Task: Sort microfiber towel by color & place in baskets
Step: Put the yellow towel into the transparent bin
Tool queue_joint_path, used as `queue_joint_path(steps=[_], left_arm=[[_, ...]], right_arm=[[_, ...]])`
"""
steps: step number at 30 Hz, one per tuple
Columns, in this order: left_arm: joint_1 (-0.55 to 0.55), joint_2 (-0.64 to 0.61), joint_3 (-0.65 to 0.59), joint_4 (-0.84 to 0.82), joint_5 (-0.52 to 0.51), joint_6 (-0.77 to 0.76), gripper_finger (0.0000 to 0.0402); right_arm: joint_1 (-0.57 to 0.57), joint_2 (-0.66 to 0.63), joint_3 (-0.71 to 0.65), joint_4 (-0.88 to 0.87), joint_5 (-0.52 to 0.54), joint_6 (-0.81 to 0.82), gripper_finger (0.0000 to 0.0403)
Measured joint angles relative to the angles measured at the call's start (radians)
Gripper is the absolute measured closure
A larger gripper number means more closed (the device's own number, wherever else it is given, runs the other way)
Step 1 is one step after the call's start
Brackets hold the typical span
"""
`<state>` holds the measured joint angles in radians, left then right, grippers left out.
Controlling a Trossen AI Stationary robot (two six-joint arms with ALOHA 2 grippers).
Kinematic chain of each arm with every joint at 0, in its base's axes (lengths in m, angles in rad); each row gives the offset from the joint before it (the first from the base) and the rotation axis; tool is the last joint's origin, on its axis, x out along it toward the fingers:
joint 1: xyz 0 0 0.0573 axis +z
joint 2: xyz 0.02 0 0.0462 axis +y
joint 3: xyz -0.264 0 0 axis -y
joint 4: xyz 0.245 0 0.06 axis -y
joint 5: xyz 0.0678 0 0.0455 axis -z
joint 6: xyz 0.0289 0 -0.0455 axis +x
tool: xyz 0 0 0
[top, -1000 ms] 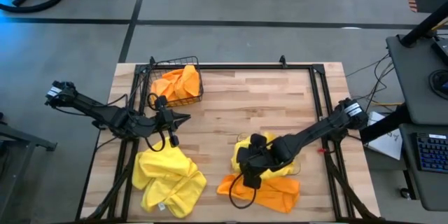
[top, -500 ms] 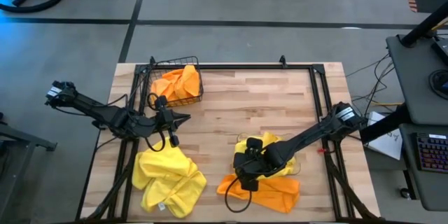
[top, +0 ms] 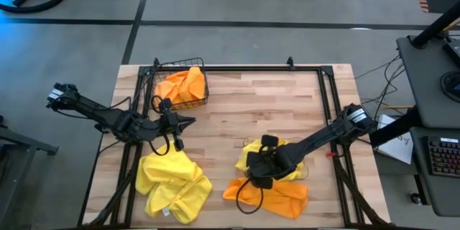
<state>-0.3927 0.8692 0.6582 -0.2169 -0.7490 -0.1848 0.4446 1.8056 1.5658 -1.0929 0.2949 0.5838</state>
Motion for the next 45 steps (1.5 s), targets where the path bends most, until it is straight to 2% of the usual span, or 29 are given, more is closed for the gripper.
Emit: queue_joint_path(steps=[3, 6, 15, 21, 26, 32, 37, 45], left_arm=[[0.000, 0.000, 0.000, 0.000, 0.000, 0.000, 0.0393], [0.000, 0.000, 0.000, 0.000, 0.000, 0.000, 0.0393], [0.000, 0.000, 0.000, 0.000, 0.000, -0.001, 0.0393], [0.000, 0.000, 0.000, 0.000, 0.000, -0.001, 0.0393], [0.000, 0.000, 0.000, 0.000, 0.000, -0.001, 0.0393], [0.000, 0.000, 0.000, 0.000, 0.000, -0.001, 0.0393], [0.000, 0.000, 0.000, 0.000, 0.000, -0.001, 0.0393], [0.000, 0.007, 0.052, -0.040, 0.017, -0.001, 0.0393]], right_arm=[[0.000, -0.003, 0.000, -0.090, 0.005, 0.041, 0.0394], [0.000, -0.003, -0.022, -0.097, 0.006, 0.051, 0.0394], [-0.010, 0.006, -0.179, 0.043, 0.018, -0.004, 0.0394], [-0.028, 0.002, -0.279, 0.126, -0.016, -0.017, 0.0394], [-0.030, -0.001, -0.285, 0.123, -0.016, -0.052, 0.0394], [-0.029, -0.001, -0.224, 0.110, 0.001, -0.112, 0.0391], [-0.029, -0.003, -0.156, 0.044, -0.004, -0.123, 0.0365], [-0.029, -0.003, -0.060, -0.126, -0.006, -0.052, 0.0278]])
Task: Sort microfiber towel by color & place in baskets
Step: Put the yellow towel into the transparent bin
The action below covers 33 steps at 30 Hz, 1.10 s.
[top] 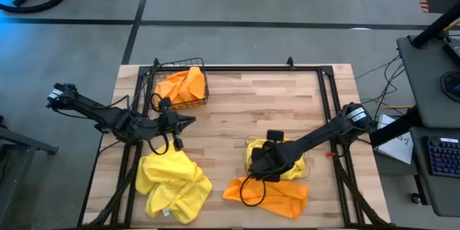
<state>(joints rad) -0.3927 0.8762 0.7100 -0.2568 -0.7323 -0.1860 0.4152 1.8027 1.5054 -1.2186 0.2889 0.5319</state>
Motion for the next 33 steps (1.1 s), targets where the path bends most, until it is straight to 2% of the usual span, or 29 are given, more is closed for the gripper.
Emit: queue_joint_path(steps=[7, 11, 16, 24, 30, 33], left_arm=[[-0.001, 0.077, 0.133, -0.198, 0.342, -0.013, 0.0374], [-0.001, 0.164, 0.226, -0.377, 0.439, -0.057, 0.0349], [-0.014, 0.283, 0.307, -0.612, 0.497, -0.160, 0.0301], [-0.096, 0.412, 0.286, -0.737, 0.514, -0.246, 0.0219], [-0.171, 0.474, 0.282, -0.757, 0.516, -0.303, 0.0206], [-0.198, 0.500, 0.282, -0.756, 0.573, -0.362, 0.0206]], right_arm=[[0.000, -0.015, 0.070, -0.083, -0.001, 0.019, 0.0212], [0.002, -0.039, 0.103, -0.100, -0.004, 0.019, 0.0188], [0.008, -0.098, 0.111, -0.101, -0.008, 0.023, 0.0177], [0.033, -0.191, 0.111, -0.077, 0.009, 0.052, 0.0177], [0.064, -0.224, 0.111, -0.048, 0.049, 0.051, 0.0177], [0.072, -0.225, 0.111, -0.047, 0.059, 0.051, 0.0177]])
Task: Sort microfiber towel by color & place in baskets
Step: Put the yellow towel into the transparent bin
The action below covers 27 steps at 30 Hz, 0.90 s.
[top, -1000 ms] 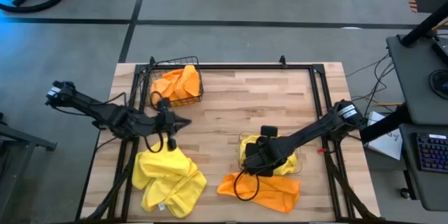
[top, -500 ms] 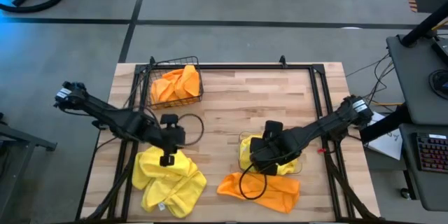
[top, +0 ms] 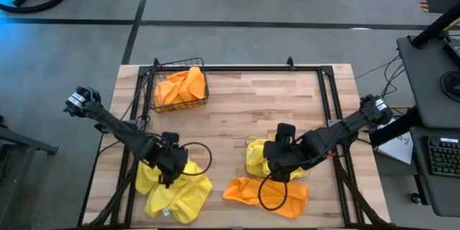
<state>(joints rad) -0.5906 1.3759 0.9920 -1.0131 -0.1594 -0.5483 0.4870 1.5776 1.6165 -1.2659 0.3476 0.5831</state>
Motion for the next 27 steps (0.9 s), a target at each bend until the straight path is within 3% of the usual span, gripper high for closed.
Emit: queue_joint_path(steps=[3, 17, 20, 25, 27], left_arm=[[-0.030, 0.030, 0.000, 0.001, 0.057, -0.050, 0.0206], [-0.068, 0.262, -0.006, 0.016, 0.099, -0.091, 0.0223], [-0.071, 0.291, -0.006, 0.016, 0.099, -0.077, 0.0254], [-0.079, 0.279, -0.007, 0.011, 0.101, -0.084, 0.0372], [-0.078, 0.250, -0.007, 0.003, 0.099, -0.114, 0.0390]], right_arm=[[0.005, 0.003, 0.000, 0.000, 0.004, 0.000, 0.0177], [0.006, 0.010, -0.001, 0.002, 0.020, -0.023, 0.0177], [0.006, 0.010, -0.001, 0.003, 0.021, -0.033, 0.0177], [0.006, 0.010, -0.001, 0.014, 0.021, -0.070, 0.0177], [0.006, 0.010, -0.001, 0.017, 0.026, -0.078, 0.0177]])
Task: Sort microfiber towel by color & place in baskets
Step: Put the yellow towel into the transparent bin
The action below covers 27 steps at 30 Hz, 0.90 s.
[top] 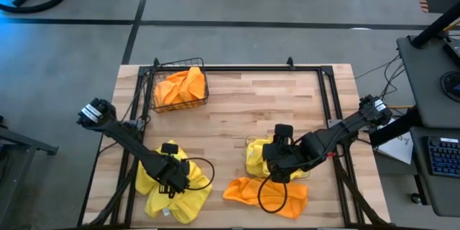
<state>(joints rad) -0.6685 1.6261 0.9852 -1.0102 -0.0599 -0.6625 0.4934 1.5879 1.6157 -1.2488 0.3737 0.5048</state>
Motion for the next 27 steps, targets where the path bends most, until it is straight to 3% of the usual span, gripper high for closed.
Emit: queue_joint_path(steps=[6, 14, 20, 27], left_arm=[[-0.026, -0.133, 0.000, -0.032, -0.081, -0.102, 0.0399], [-0.108, -0.358, 0.001, -0.029, -0.382, -0.245, 0.0401], [-0.124, -0.466, 0.001, 0.046, -0.598, -0.245, 0.0401], [-0.123, -0.481, 0.002, 0.343, -0.741, 0.036, 0.0401]], right_arm=[[0.024, 0.000, -0.003, 0.016, 0.122, -0.048, 0.0177], [0.058, 0.000, -0.047, 0.175, 0.263, -0.112, 0.0177], [0.058, -0.001, -0.142, 0.533, 0.342, -0.355, 0.0177], [0.015, -0.001, -0.287, 1.079, 0.319, -0.623, 0.0177]])
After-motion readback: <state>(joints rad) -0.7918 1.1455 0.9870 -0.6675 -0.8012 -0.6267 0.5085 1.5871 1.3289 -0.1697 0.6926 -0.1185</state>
